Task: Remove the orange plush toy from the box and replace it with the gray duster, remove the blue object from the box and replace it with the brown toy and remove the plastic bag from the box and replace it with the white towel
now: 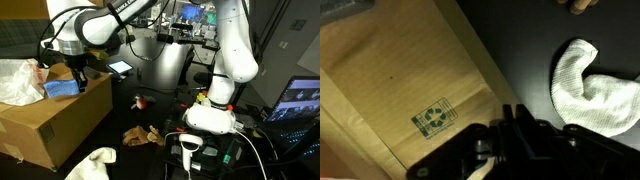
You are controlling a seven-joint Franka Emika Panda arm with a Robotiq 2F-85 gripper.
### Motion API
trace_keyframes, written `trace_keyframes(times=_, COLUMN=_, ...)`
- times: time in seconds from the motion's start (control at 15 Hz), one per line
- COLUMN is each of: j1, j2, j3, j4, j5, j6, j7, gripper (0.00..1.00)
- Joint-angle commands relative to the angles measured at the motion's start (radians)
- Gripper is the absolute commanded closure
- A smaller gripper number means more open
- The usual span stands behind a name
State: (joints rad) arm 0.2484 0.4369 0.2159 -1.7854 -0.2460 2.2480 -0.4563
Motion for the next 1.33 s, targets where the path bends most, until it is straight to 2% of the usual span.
trace_keyframes(times=0.0, j1=-0.035, j2=-0.118, j3=0.017, j4=-0.165, j5=0.014, j6=0.051, j7=-0.020, gripper=0.97)
trace_keyframes(times=0.33, j1=-0.058, j2=-0.167, j3=0.015, j4=-0.306, j5=0.035, j6=0.087, j7=-0.013, gripper=0.97)
trace_keyframes(times=1.0, j1=-0.087, j2=-0.098, j3=-0.050, j4=-0.388, j5=-0.043, j6=0.102, j7=0.030, gripper=0.97)
trace_keyframes(times=1.07, j1=-0.094, j2=-0.088, j3=-0.058, j4=-0.399, j5=-0.051, j6=0.117, j7=0.027, gripper=0.64)
trace_keyframes(times=1.2, j1=-0.106, j2=-0.081, j3=-0.073, j4=-0.424, j5=-0.064, j6=0.146, j7=0.025, gripper=0.63)
trace_keyframes(times=1.27, j1=-0.110, j2=-0.071, j3=-0.079, j4=-0.427, j5=-0.071, j6=0.159, j7=0.026, gripper=0.57)
